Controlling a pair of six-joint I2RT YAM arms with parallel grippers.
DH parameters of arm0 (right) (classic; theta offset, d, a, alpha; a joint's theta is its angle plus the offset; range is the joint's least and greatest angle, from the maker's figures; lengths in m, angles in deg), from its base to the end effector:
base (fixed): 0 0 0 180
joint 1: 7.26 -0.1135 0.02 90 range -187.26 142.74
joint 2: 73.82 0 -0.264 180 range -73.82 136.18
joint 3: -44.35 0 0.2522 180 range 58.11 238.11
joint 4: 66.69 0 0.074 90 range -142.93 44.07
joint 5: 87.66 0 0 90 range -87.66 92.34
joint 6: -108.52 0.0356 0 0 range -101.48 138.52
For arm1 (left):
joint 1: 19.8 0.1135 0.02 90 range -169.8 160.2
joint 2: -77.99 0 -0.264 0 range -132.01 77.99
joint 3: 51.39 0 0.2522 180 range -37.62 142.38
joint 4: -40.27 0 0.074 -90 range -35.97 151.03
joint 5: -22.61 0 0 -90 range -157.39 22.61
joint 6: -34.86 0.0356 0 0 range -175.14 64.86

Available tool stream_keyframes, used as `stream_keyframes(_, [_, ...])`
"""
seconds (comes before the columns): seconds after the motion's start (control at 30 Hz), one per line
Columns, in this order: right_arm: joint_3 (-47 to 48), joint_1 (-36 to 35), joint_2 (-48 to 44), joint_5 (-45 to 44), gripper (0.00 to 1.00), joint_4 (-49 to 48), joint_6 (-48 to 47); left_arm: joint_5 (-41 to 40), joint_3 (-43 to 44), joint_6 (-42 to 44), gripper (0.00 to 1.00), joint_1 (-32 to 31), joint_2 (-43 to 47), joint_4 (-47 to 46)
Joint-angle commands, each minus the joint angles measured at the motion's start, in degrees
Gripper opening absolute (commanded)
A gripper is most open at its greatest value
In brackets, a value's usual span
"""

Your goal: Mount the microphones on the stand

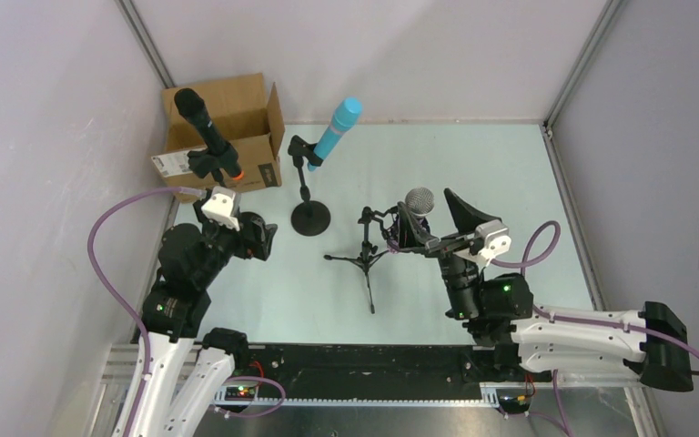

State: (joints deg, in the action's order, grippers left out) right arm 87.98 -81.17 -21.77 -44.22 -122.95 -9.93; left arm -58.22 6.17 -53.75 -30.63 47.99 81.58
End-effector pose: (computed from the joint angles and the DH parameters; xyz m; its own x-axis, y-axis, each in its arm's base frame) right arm 0.0728 0.1593 0.3577 0.4310 0.3124 -0.8466 -0.3642 0.9186 0.1535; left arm 0.1177 -0.0283 0.3362 -0.2252 0.0675 -0.9720 0.3431 0.9392 -0.0143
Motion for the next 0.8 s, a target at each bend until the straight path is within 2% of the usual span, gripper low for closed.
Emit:
stream_keyframes(0.0, [2.6,-0.2,-3.6,2.0,0.99,9.3,4.6,-0.1,-0.4,-0.9,0.98,0.3,-0.2,-1.8])
stream_keyframes(0.13, [5.5,-0.6,-8.2,3.0,1.0,18.0,7.1,-0.2,-0.6,-1.0,0.98,0.3,-0.2,-1.9])
stream_keyframes(0.3, [10.7,-0.8,-14.3,8.4,0.99,33.6,10.5,-0.5,-1.3,-1.0,0.98,0.3,0.1,-1.8])
stream_keyframes(0.37, [13.3,-0.8,-15.5,5.6,0.99,37.8,11.5,-0.9,-1.8,-1.0,0.98,0.3,-0.2,-1.9])
stream_keyframes(0.53, [15.6,0.8,-17.3,-10.7,1.0,41.9,11.7,-0.9,-3.5,-3.2,0.98,0.5,-1.5,-2.9])
stream_keyframes(0.63, [15.7,5.6,-19.9,-15.0,1.0,49.9,19.4,-1.7,-5.4,-1.9,0.98,0.6,-2.1,-4.8])
stream_keyframes(0.67, [16.0,9.3,-20.6,-16.0,1.0,57.0,22.4,-2.2,-6.4,-1.6,0.98,0.9,-2.3,-5.0])
stream_keyframes(0.7, [16.1,11.4,-21.8,-15.8,0.99,60.7,29.4,-2.4,-6.9,-1.5,0.98,1.1,-2.7,-5.4])
stream_keyframes(0.73, [16.6,16.5,-22.4,-14.7,0.99,70.0,33.4,-2.5,-7.8,-0.7,0.98,1.8,-2.8,-5.5])
stream_keyframes(0.77, [17.0,19.3,-23.2,-9.7,0.99,74.3,40.1,-2.3,-8.2,-0.1,0.98,2.2,-3.0,-5.7])
